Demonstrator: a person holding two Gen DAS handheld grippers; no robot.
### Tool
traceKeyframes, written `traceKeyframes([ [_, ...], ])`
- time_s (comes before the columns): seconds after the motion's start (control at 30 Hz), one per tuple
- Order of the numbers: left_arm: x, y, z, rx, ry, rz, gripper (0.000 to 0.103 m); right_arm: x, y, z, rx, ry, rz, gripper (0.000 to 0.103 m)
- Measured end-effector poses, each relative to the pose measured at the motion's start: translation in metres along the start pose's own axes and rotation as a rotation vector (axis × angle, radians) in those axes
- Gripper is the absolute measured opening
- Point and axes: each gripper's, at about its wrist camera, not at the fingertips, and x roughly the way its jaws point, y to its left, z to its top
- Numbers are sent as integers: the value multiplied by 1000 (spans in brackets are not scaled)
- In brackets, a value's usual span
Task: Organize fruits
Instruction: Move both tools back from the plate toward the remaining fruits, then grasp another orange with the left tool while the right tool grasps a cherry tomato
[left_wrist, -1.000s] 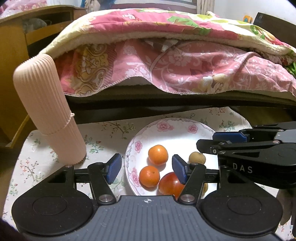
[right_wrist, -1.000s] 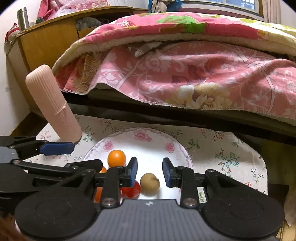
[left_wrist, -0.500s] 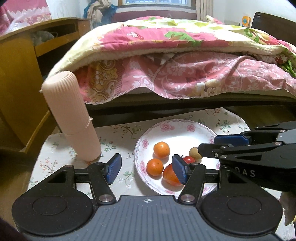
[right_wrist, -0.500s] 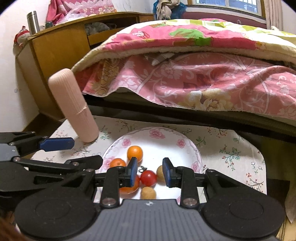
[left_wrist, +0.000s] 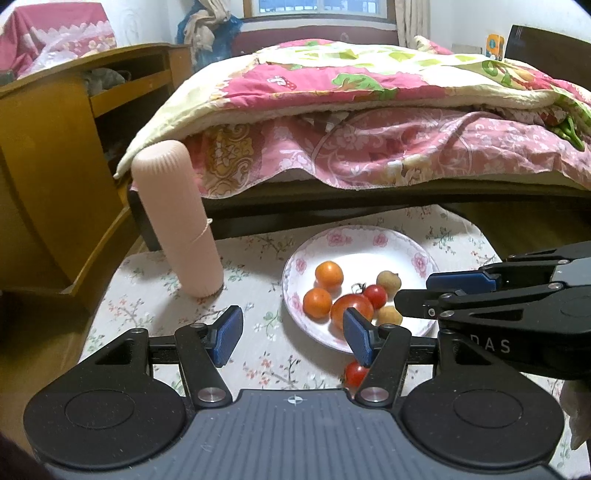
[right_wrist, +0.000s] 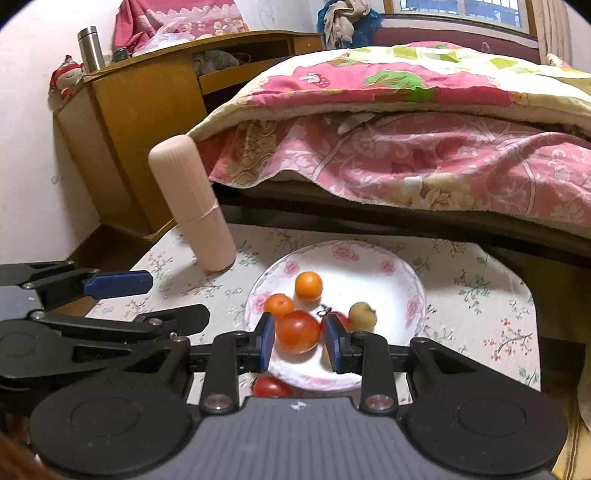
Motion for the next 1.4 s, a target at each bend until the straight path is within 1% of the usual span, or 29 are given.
traceKeyframes([
  [0.4,-18,5,-24,11,29,11,65,-7,20,-19,-20,39,25,31],
  [0.63,-27,9,-37,10,47,9,65,-11,29,-28,-34,61,55,31],
  [0.93,-26,16,-61,28,102,-5,65,-4,42,-51,-79,132,101,31],
  [0.97,-26,17,-63,27,102,-11,67,-3,44,-53,-86,139,102,31],
  [1.07,-31,21,-69,26,88,-39,80,1,47,-56,-107,148,96,31],
  [1.13,-35,25,-73,33,73,-37,81,3,47,-57,-120,153,92,34],
  [1.2,-36,29,-77,38,73,-32,80,5,47,-58,-126,160,92,34],
  [1.4,-23,53,-90,-11,114,10,80,10,45,-62,-141,173,84,34],
])
